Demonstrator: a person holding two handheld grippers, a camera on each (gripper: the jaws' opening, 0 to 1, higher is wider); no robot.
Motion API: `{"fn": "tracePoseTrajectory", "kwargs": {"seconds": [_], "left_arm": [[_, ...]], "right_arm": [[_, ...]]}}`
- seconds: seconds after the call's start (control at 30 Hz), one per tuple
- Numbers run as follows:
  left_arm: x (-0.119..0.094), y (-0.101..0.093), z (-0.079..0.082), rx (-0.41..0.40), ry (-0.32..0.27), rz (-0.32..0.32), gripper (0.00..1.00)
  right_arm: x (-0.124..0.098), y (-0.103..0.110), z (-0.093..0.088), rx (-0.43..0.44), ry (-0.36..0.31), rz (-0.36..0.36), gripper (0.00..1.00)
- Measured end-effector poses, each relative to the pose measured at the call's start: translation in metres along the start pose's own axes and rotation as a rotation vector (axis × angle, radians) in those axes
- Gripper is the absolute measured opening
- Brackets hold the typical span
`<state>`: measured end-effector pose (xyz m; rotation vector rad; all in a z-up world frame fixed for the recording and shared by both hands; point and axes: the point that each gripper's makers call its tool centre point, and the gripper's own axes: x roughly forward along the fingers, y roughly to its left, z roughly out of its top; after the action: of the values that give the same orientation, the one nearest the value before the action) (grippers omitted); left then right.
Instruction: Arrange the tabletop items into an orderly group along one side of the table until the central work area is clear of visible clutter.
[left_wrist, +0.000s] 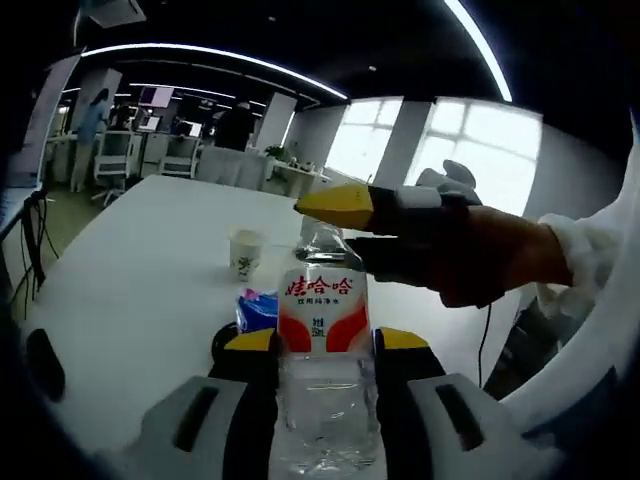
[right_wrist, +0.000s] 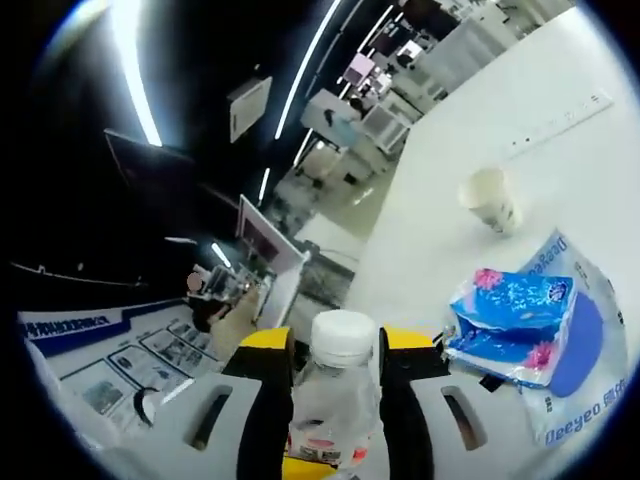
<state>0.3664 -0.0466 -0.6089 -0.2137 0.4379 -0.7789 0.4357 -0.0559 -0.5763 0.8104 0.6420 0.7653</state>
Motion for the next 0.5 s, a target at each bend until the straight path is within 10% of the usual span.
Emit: {"fn": "tracePoseTrajectory", "kwargs": {"seconds": [0.5], "left_arm": [[-0.005,0.005,-0.012,0.065,0.037,0.052,0.39]], "right_arm": [[0.003,0.036,-0.012,-0.205,0.076,0.157,0.19]]}}
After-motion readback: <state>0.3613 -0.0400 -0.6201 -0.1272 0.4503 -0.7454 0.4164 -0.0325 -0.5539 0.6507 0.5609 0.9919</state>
